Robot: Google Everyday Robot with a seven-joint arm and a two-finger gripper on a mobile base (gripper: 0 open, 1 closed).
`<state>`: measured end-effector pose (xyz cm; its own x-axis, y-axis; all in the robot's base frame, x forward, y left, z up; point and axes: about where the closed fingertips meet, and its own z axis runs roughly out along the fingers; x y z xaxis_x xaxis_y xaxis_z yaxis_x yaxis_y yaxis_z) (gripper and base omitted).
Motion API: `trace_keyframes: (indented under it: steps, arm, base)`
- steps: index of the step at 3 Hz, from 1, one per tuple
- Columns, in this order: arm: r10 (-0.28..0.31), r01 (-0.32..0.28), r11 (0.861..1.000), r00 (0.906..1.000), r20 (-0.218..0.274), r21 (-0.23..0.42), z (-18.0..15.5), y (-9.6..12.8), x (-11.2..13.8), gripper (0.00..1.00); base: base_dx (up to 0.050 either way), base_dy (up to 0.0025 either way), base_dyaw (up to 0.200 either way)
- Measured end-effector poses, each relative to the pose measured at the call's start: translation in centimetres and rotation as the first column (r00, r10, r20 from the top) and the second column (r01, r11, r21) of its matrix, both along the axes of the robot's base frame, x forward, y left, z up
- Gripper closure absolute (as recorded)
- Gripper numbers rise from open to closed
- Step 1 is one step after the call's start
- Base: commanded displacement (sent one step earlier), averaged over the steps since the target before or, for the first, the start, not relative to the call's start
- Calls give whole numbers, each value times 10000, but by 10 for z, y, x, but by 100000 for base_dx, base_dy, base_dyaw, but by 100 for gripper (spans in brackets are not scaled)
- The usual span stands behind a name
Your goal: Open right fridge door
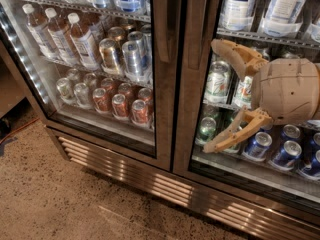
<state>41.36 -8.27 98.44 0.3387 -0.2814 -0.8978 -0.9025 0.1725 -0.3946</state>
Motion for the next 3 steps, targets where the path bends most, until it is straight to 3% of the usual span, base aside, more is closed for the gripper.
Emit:
trace_keyframes:
  steps: [2, 3]
  arm:
    - [-1061, 998, 9886, 9930, 516, 1127, 2, -12, -1, 0]
    - [-1048, 985, 9888, 9931, 518, 1118, 2, -11, -1, 0]
  base:
    - [0, 0, 0]
    - [0, 0, 0]
